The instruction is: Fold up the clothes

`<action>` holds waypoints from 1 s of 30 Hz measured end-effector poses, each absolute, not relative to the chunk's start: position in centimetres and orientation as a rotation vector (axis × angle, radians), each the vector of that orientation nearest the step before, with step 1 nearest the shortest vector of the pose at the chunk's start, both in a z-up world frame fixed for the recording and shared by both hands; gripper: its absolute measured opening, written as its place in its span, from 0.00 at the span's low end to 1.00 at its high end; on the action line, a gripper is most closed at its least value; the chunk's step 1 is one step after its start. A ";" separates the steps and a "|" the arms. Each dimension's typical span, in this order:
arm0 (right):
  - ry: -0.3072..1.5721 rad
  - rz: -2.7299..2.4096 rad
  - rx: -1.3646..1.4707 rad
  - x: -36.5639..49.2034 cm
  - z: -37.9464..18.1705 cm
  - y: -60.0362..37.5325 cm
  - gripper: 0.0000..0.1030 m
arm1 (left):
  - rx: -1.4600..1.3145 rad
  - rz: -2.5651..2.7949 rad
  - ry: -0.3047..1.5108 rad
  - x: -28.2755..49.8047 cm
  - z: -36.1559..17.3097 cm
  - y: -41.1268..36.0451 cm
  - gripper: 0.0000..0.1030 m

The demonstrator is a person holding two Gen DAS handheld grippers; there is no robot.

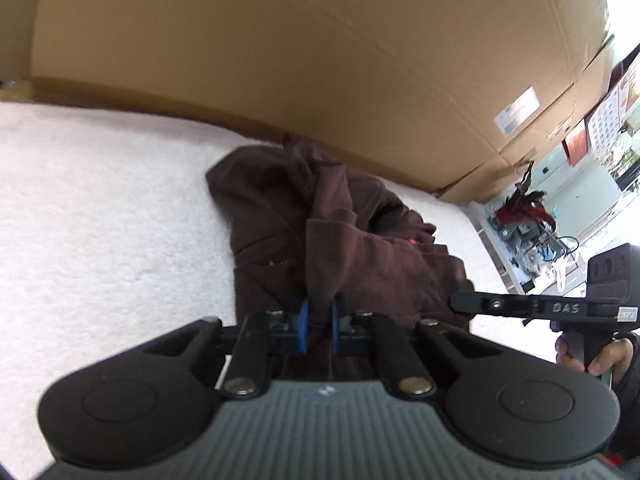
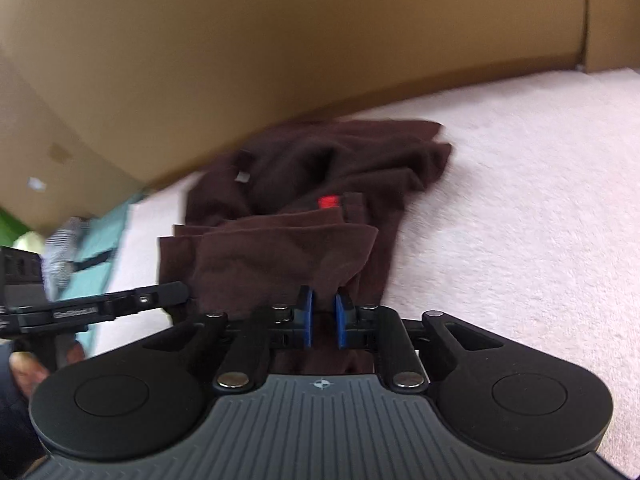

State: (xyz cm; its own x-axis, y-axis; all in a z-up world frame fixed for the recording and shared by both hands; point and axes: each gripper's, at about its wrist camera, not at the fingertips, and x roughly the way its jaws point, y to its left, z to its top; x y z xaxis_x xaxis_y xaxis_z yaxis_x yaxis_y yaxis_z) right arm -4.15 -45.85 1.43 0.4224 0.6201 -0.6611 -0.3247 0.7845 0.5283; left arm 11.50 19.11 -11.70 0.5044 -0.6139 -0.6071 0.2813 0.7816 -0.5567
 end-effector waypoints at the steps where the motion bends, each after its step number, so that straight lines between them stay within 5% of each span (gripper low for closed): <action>1: 0.957 0.630 0.354 -4.3 1.9 -45.9 0.12 | -0.420 -0.546 0.904 11.7 -12.3 19.1 0.04; 8: 0.996 0.539 0.315 -1.6 -2.1 -45.2 0.13 | -0.432 -0.469 0.968 13.8 -15.4 18.1 0.18; 15: 0.963 0.495 0.389 -4.8 0.1 -48.9 0.52 | -0.459 -0.439 0.981 10.8 -13.3 20.9 0.56; 17: 0.997 0.515 0.454 -5.9 -0.3 -49.9 0.58 | -0.502 -0.455 1.023 9.9 -13.8 21.1 0.58; 24: 1.094 0.517 0.524 -8.1 -3.8 -49.2 0.58 | -0.517 -0.501 1.067 9.1 -15.1 19.6 0.72; 26: 1.098 0.536 0.580 -7.9 -4.3 -49.0 0.57 | -0.526 -0.507 1.067 9.7 -15.1 19.0 0.70; 28: 1.107 0.548 0.624 -7.3 -4.7 -48.6 0.55 | -0.494 -0.520 1.081 10.2 -15.1 17.9 0.53; 29: 1.113 0.545 0.636 -7.0 -4.8 -48.4 0.48 | -0.477 -0.526 1.089 10.5 -15.1 17.3 0.21; 30: 1.120 0.539 0.647 -6.7 -5.0 -48.2 0.28 | -0.461 -0.531 1.092 10.4 -15.0 16.9 0.04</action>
